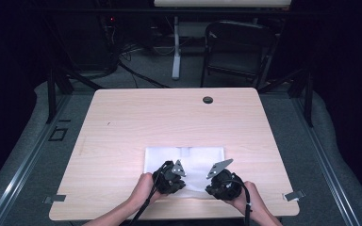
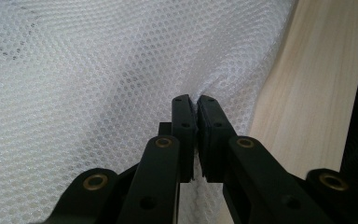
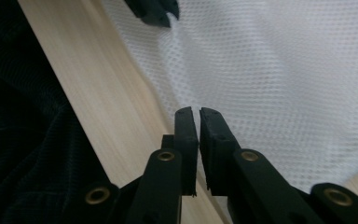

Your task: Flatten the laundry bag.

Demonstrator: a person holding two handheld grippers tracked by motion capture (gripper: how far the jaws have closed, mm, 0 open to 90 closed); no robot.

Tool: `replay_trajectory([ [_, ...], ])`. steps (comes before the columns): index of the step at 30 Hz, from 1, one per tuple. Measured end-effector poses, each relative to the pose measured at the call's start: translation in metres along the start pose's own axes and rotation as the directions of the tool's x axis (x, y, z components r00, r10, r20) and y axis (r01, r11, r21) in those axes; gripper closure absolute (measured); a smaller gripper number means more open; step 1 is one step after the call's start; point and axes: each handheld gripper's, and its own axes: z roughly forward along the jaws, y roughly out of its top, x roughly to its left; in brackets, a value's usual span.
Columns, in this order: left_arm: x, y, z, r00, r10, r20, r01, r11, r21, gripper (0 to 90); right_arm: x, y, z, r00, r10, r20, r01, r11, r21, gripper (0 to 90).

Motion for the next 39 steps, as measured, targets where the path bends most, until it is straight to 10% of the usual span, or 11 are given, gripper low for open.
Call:
replay_trajectory([
  [39, 0.008, 0.002, -0.011, 0.9968, -0.073, 0.033, 0.075, 0.9944, -0.074, 87.1, 0.014, 0.006, 0.048, 0.9901, -0.122, 0.068, 0.12, 0.992, 0.033, 90.0],
])
